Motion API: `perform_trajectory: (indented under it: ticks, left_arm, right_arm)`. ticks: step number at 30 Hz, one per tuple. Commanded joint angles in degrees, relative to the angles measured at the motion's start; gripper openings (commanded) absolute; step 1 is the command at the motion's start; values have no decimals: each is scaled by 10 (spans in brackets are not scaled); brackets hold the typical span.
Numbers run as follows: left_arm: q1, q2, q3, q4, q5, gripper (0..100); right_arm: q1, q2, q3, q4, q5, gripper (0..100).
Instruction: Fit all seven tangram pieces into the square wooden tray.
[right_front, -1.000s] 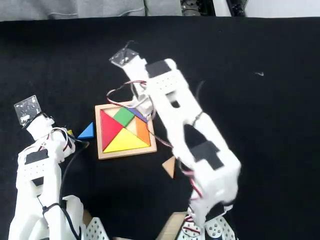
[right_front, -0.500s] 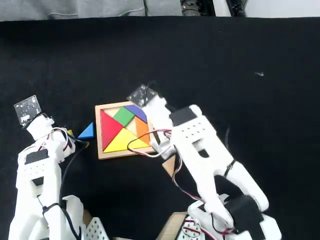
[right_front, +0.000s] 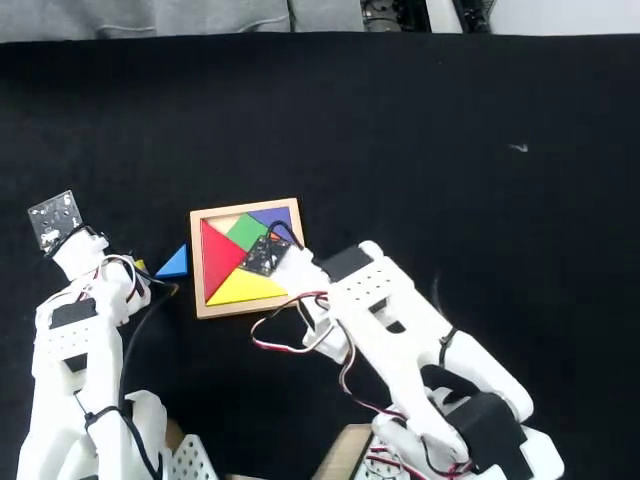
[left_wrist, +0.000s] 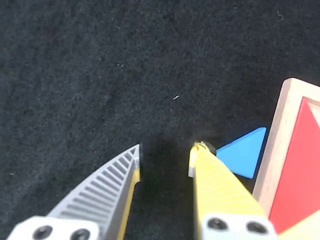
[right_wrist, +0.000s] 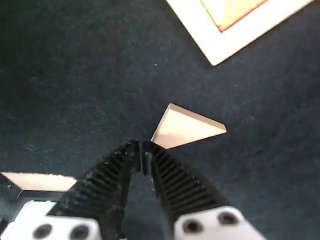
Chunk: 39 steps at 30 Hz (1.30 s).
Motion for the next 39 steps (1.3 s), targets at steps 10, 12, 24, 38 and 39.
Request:
perform_trajectory:
  ticks: [10, 12, 24, 38, 39]
  left_arm:
    - [3, -11, -1, -10, -4, 170]
    - [3, -11, -1, -10, -4, 170]
    - [3, -11, -1, -8, -4, 170]
    - [2, -11, -2, -7, -4, 170]
    - [2, -11, -2, -7, -4, 170]
  right_arm:
    - [3, 52, 34, -89, -29, 11]
    - [25, 75, 18, -100, -29, 11]
    - [147, 83, -48, -144, -19, 11]
    - [150, -39, -63, -60, -127, 11]
    - [154, -65, -57, -62, -156, 12]
